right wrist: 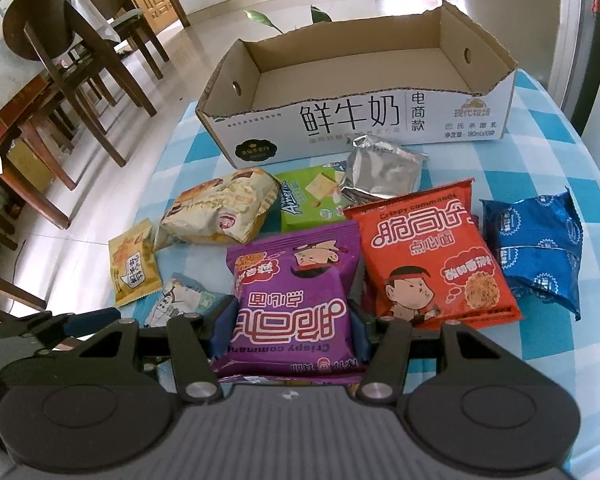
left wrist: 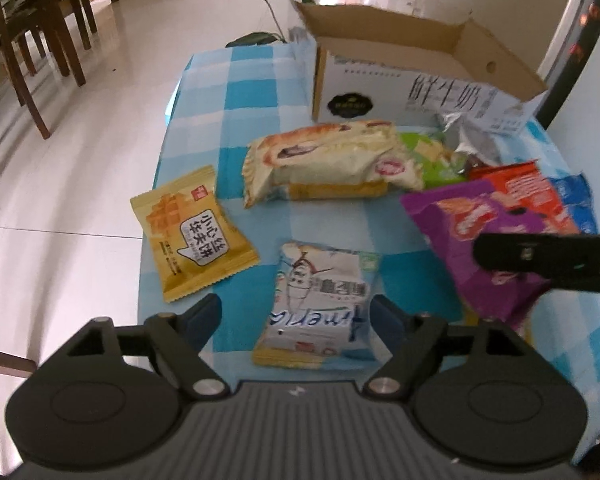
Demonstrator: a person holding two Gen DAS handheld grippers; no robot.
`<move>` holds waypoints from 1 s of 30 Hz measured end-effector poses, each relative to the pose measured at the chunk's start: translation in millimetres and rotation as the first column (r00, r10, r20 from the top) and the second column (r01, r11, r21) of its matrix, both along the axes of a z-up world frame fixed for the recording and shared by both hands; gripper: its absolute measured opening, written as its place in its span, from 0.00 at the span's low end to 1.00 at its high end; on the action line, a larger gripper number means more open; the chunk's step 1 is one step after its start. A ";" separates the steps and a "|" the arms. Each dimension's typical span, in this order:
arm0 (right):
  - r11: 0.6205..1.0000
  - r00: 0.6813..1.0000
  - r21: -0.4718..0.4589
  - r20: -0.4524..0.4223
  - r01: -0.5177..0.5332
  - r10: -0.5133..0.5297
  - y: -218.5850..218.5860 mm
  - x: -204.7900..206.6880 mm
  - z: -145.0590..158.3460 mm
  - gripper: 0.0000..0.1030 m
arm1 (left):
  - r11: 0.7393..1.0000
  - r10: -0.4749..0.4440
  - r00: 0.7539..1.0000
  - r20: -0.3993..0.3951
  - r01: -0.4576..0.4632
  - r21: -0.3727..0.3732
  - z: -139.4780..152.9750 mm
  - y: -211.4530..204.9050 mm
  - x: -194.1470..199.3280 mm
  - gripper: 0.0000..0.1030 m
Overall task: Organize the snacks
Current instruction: 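Lift both held packets and carry them over the open milk box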
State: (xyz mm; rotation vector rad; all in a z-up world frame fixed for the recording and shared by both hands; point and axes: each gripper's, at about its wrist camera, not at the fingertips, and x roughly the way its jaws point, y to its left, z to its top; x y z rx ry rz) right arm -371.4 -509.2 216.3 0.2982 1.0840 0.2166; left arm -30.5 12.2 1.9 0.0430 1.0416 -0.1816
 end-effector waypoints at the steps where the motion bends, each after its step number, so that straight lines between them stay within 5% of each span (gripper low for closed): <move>1: 1.000 1.000 0.001 0.000 0.001 -0.001 0.3 0.0 0.3 0.60 | 1.000 -0.001 1.000 -0.006 0.001 0.003 -3.1 -1.2 1.8 0.79; 6: 1.000 1.000 -0.002 -0.004 -0.004 0.004 1.0 0.3 -1.3 0.60 | 0.999 -0.029 1.000 -0.012 0.029 0.016 -14.4 -14.1 4.5 0.76; 10: 1.000 1.000 -0.002 -0.010 -0.003 0.003 0.8 0.5 -2.2 0.60 | 0.998 -0.060 0.998 0.029 0.059 0.013 -8.8 -20.4 -0.7 0.49; 15: 1.000 1.000 0.000 -0.008 0.001 -0.001 -0.2 0.4 -1.7 0.60 | 0.999 -0.026 0.999 0.024 0.028 -0.045 -2.4 -14.7 -6.7 0.49; 30: 0.998 0.998 0.055 0.066 0.016 -0.020 -8.8 -6.7 24.9 0.60 | 0.995 0.010 0.985 0.173 0.008 -0.099 53.9 -12.3 -20.3 0.49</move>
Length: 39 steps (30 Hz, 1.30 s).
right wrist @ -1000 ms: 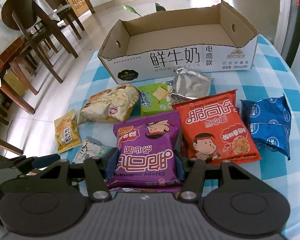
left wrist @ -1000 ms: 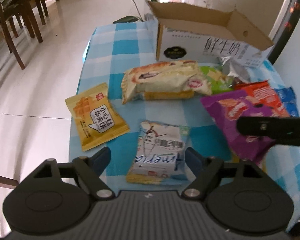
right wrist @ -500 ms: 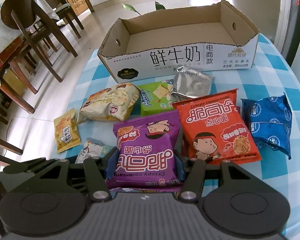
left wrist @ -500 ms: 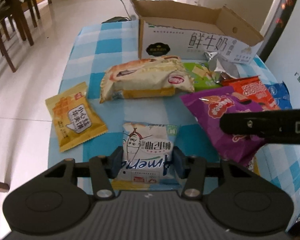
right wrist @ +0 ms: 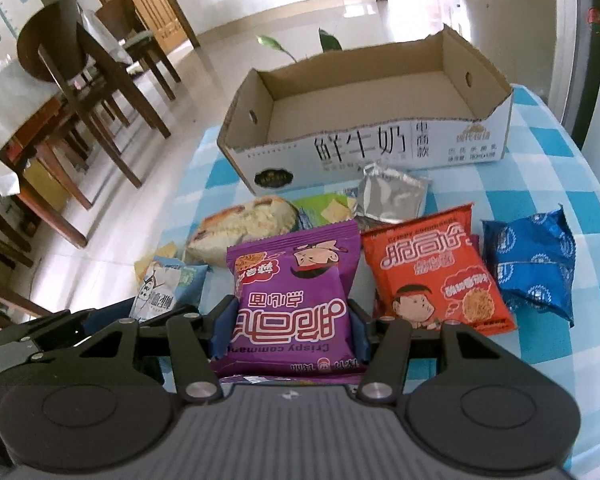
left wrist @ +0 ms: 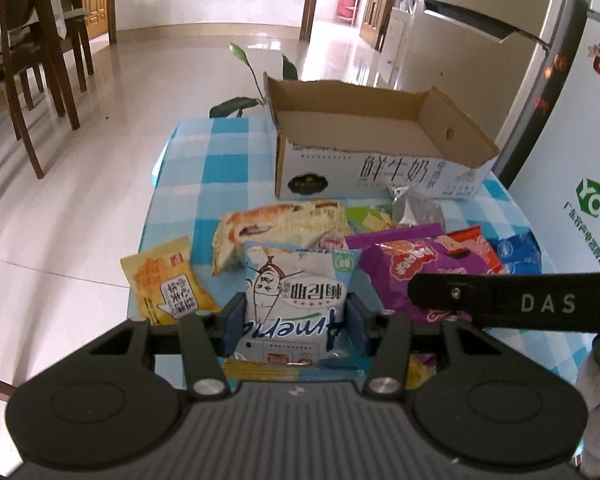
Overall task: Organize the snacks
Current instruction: 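Lift both held packets and carry them over the open milk box, then lower both packets into the box and open both grippers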
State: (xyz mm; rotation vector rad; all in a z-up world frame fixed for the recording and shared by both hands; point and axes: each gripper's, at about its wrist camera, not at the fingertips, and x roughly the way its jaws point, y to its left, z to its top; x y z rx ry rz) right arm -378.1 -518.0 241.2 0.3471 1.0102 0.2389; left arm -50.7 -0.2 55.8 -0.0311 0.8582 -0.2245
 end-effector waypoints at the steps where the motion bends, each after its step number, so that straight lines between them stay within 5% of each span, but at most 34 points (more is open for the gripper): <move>1: 1.000 1.000 0.000 0.004 0.003 -0.003 -0.9 0.3 1.0 0.60 | 1.000 0.003 1.000 0.005 -0.003 -0.003 2.1 0.6 1.0 0.49; 16: 0.998 0.985 0.016 0.157 0.068 -0.070 -25.1 17.1 38.3 0.60 | 0.998 -0.056 0.996 0.065 0.058 -0.022 39.6 -18.0 35.1 0.49; 30: 0.987 0.968 0.030 0.193 0.159 -0.162 -50.4 46.5 46.7 0.60 | 0.997 -0.076 0.989 0.128 0.079 -0.015 57.2 -32.7 87.9 0.49; 39: 0.973 0.954 0.032 0.196 0.227 -0.229 -74.8 91.6 37.2 0.60 | 0.997 -0.050 0.994 0.094 0.055 -0.058 47.2 -47.9 134.3 0.49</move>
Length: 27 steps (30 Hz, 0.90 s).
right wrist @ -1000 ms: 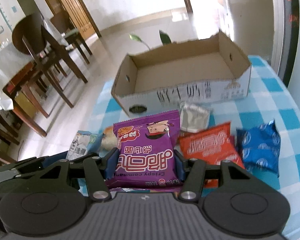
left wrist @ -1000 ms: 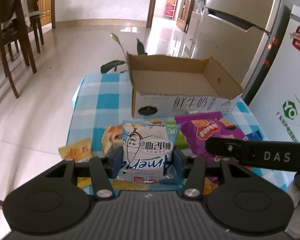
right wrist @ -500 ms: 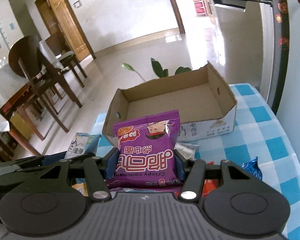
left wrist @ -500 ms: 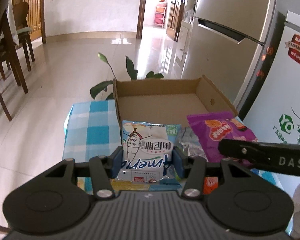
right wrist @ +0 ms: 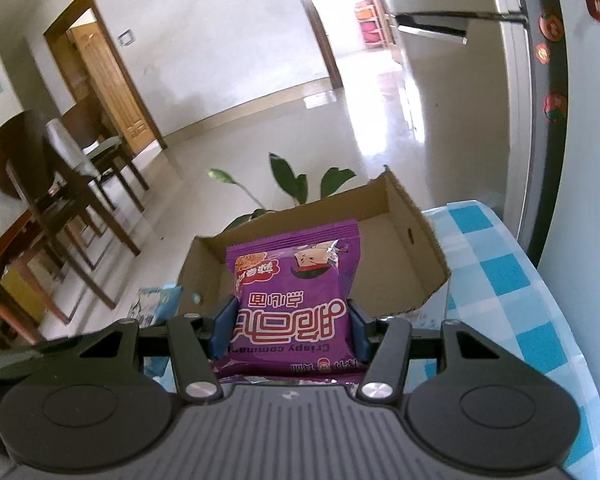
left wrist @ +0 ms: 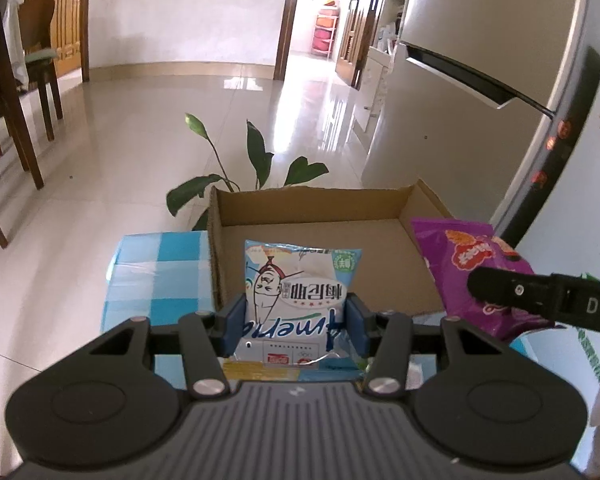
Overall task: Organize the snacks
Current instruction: 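Lower both packets into the box and open both grippers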
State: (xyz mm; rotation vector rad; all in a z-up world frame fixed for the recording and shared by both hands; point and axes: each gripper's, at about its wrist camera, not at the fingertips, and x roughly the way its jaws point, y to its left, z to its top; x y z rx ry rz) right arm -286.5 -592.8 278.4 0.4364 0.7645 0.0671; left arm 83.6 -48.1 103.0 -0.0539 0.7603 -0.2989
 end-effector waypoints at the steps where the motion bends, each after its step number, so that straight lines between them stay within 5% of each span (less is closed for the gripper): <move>1: 1.000 1.000 0.002 -0.007 0.006 -0.006 -1.9 5.3 -4.0 0.60 | 1.000 0.002 1.000 -0.004 -0.002 -0.005 -1.8 -2.3 5.2 0.49; 14: 0.992 0.993 0.061 -0.059 0.110 -0.107 -18.9 53.1 -38.5 0.60 | 0.998 0.034 0.996 -0.084 -0.039 -0.056 -31.6 -13.6 65.6 0.50; 19: 0.980 0.984 0.115 -0.084 0.164 -0.154 -25.5 64.9 -54.0 0.76 | 0.993 0.071 0.984 -0.166 -0.086 -0.085 -50.3 -9.2 74.9 0.70; 27: 0.973 0.975 0.159 -0.172 0.165 -0.138 -31.4 72.5 -78.1 0.79 | 0.998 0.050 0.985 -0.167 -0.057 -0.040 -55.7 -10.0 75.8 0.71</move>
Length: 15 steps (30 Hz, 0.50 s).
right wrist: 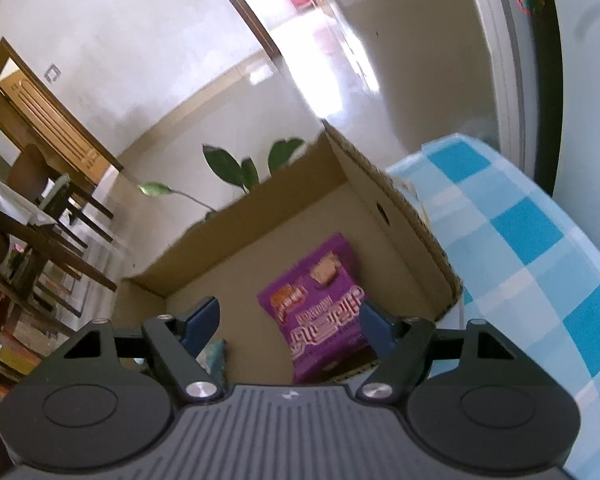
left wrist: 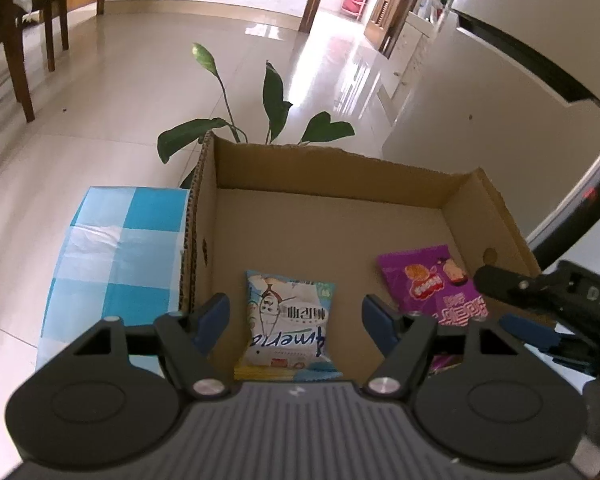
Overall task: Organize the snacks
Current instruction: 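Lower both packets into the box and open both grippers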
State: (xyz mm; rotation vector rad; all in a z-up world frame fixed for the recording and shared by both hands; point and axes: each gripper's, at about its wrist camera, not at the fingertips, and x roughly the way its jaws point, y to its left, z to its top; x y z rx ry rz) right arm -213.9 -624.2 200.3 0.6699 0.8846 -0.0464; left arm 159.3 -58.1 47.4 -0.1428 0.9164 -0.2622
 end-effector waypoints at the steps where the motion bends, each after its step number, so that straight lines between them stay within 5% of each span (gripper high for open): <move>1: 1.000 1.000 0.006 -0.020 -0.003 0.003 0.2 0.2 -2.9 0.79 | 1.000 -0.005 1.000 0.003 0.005 0.011 -0.3 -1.0 -0.1 0.71; 15: 0.989 0.986 0.045 -0.084 -0.139 0.142 21.6 -13.9 -0.3 0.81 | 0.998 0.005 1.000 0.017 -0.006 0.070 1.3 10.5 9.5 0.72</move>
